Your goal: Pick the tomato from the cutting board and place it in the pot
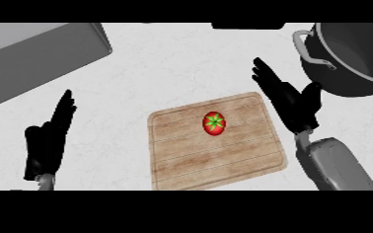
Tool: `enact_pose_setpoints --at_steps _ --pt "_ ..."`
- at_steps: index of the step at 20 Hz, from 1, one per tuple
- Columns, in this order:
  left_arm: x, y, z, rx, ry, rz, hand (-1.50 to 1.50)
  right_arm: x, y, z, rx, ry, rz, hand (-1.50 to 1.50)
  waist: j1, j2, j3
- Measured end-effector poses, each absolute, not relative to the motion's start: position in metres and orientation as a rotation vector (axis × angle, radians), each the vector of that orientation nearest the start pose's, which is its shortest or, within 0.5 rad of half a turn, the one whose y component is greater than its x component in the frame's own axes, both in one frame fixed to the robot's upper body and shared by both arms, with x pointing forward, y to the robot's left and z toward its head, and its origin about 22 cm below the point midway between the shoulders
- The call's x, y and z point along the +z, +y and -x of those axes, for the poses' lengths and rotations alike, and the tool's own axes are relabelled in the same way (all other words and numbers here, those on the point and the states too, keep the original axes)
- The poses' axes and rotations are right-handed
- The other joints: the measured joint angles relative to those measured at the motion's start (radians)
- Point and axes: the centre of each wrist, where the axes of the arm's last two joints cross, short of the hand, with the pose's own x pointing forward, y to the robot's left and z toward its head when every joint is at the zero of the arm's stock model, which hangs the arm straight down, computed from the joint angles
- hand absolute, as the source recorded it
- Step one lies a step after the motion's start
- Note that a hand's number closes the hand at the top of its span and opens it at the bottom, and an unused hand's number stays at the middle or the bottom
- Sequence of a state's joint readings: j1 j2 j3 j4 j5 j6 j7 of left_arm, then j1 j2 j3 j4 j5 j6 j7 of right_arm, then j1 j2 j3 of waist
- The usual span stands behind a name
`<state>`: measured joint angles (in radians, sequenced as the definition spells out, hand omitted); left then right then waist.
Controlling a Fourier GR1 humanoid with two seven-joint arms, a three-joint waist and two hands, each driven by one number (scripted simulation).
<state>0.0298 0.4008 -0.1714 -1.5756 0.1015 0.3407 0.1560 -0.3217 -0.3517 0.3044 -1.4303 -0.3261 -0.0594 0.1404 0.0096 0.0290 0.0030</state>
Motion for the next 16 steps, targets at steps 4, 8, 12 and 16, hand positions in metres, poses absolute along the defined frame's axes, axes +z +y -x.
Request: enact_pose_setpoints --at_steps 4,8,12,16 --pt "0.023 0.274 -0.242 -0.054 -1.417 -0.297 0.0 0.048 -0.181 -0.309 0.229 -1.526 -0.183 -1.5 -0.002 -0.017 -0.002" --pt "0.037 0.25 -0.253 -0.043 -1.464 -0.18 0.0 0.052 -0.17 -0.32 0.339 -1.597 0.011 -1.5 -0.004 -0.032 -0.017" --pt "0.043 0.242 -0.255 -0.014 -1.466 -0.106 0.0 0.044 -0.169 -0.312 0.286 -1.753 0.345 -1.5 -0.03 -0.042 -0.011" --pt "0.05 0.239 -0.258 0.008 -1.465 -0.066 0.0 0.042 -0.149 -0.28 0.324 -1.878 0.496 -1.5 -0.043 -0.045 -0.008"
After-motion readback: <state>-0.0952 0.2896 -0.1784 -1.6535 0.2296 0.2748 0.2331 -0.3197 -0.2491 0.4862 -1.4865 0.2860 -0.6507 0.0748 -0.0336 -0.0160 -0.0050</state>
